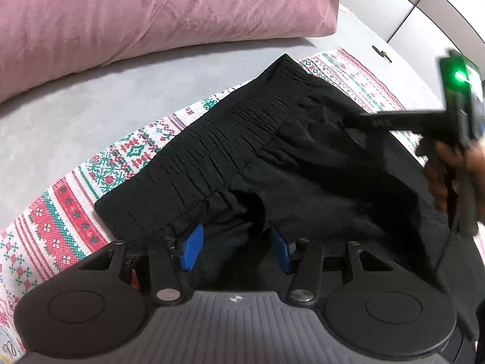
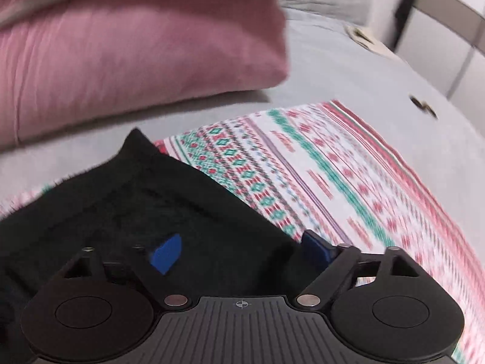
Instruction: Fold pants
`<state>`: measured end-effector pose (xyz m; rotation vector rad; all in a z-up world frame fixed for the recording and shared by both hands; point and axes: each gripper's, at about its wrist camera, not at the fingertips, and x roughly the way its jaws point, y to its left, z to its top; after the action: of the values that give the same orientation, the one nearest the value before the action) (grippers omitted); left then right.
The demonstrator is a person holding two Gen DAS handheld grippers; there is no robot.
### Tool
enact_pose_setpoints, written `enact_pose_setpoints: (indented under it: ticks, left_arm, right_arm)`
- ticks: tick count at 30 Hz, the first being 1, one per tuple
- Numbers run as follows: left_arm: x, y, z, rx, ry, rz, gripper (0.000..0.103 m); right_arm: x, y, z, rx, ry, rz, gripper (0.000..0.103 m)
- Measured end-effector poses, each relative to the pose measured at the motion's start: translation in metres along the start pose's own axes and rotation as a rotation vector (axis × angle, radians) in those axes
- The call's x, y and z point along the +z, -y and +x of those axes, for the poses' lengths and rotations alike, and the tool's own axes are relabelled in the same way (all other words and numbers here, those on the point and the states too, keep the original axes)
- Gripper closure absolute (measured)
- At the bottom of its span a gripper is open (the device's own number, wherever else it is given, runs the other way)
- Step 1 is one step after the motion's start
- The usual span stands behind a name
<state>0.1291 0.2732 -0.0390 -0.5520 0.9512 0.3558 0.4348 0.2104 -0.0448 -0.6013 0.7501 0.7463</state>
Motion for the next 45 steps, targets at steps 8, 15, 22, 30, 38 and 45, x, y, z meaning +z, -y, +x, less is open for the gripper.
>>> enact_pose_setpoints:
  ticks: [8, 15, 22, 30, 38, 45]
  left_arm:
    - [0.002, -0.003, 0.005, 0.013, 0.0, 0.001, 0.029]
    - [0.0, -0.009, 0.001, 0.029, 0.007, -0.013, 0.037]
    - [0.003, -0.018, -0.006, 0.004, 0.017, -0.048, 0.038]
    - [0.002, -0.036, -0.012, -0.006, 0.003, -0.108, 0.041]
    - [-0.002, -0.048, -0.017, 0.042, -0.01, -0.147, 0.07]
    - [-0.002, -0.049, -0.016, 0.045, -0.014, -0.138, 0.071]
  right_arm:
    - [0.019, 0.007, 0.034, 0.061, -0.033, 0.025, 0.103]
    - [0.034, -0.009, 0.018, -0.095, 0.05, -0.049, 0.103]
    - [0.027, -0.029, 0.027, -0.127, -0.006, -0.087, 0.103]
    - [0.044, -0.029, -0.021, 0.086, 0.121, -0.014, 0.043]
    - [0.06, -0.064, 0.02, 0.06, 0.057, -0.114, 0.045]
    - [0.057, -0.073, 0.036, 0.103, 0.027, -0.108, 0.081]
